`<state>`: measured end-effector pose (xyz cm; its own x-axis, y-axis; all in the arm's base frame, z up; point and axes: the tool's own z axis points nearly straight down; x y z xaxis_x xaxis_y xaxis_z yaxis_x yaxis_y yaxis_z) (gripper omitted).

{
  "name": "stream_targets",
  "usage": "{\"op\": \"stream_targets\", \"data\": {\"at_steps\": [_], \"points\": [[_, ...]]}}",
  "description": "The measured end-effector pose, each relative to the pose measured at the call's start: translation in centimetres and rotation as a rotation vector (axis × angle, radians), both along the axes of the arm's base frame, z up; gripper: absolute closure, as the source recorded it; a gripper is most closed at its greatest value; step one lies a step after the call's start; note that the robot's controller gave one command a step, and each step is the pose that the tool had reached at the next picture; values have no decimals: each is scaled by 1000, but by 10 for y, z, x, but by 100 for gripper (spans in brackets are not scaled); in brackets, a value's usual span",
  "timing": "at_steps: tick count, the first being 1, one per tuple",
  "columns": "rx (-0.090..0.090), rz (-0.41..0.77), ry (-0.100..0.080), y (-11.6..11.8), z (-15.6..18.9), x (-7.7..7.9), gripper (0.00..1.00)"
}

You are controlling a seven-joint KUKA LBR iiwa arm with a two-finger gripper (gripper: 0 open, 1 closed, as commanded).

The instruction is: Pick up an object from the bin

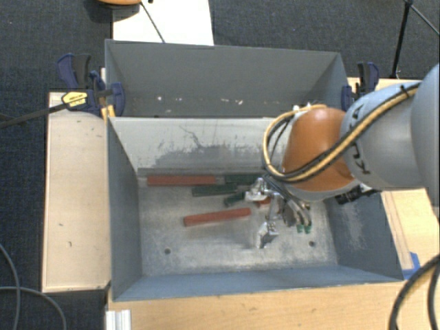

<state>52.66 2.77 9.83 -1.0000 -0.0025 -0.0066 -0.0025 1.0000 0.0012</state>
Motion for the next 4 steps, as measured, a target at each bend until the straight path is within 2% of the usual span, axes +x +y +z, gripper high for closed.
{"op": "stream_targets", "data": {"at_steps": [1, 2, 3, 4], "points": [[-1, 63, -3, 17, -17, 10, 0], [-1, 161, 4, 35, 4, 14, 0], [-2, 242, -16, 46, -17, 21, 0], [4, 227, -37, 41, -14, 24, 100]]}}
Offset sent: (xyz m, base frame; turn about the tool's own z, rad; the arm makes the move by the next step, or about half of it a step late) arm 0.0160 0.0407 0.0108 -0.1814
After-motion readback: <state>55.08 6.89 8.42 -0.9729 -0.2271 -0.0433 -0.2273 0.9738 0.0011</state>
